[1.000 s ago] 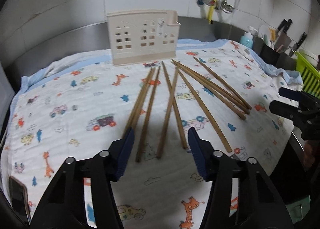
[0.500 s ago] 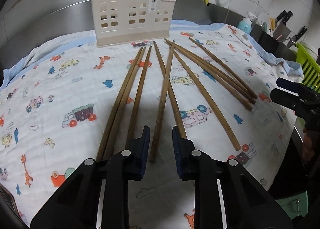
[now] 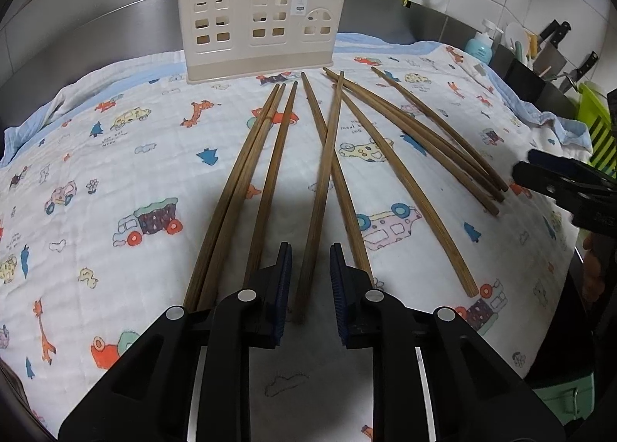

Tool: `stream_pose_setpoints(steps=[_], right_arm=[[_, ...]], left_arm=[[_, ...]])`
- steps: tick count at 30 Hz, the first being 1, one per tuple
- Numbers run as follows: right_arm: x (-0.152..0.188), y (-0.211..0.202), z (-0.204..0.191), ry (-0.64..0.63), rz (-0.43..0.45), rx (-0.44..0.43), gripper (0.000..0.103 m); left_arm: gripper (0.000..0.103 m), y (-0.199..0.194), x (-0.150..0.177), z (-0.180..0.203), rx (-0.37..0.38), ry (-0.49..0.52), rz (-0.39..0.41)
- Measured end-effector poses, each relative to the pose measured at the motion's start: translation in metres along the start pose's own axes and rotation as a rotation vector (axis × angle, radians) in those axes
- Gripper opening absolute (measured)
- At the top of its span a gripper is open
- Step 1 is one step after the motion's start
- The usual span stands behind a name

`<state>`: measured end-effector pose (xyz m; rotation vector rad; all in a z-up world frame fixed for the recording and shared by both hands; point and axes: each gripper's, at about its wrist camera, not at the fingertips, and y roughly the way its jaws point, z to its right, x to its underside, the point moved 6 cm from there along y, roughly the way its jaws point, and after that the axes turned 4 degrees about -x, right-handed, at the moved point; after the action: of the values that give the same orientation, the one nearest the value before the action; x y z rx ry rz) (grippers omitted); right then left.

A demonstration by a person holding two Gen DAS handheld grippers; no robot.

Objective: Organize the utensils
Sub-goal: 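Lower the left tool onto one chopstick while the right tool closes on another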

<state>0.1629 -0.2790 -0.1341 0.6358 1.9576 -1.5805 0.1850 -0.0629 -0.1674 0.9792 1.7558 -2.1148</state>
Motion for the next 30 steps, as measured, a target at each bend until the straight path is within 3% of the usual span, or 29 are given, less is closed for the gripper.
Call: stream_pose_setpoints(steps=[2,7,15,30], right_arm=[[0.002,0.005,0.002,0.011,-0.015,-0.006,0.065],[0.006,0.013,0.004,0.02,-0.038,-0.019,0.044],[-0.007,0.026,0.006,0.047,-0.032,-0.023,0.025],[-0.016,0.049,0.004,0.002,-0.068,0.005,0.009]], left_arm=[[0.02,0.001,0.0,0.0,0.001,-0.004,0.0],[0.02,0.002,-0.001,0.0,-0.004,0.003,-0.001],[0.02,0.002,-0.001,0.0,-0.004,0.002,0.001],[0.02,0.003,-0.002,0.003,-0.027,0.029,0.002]])
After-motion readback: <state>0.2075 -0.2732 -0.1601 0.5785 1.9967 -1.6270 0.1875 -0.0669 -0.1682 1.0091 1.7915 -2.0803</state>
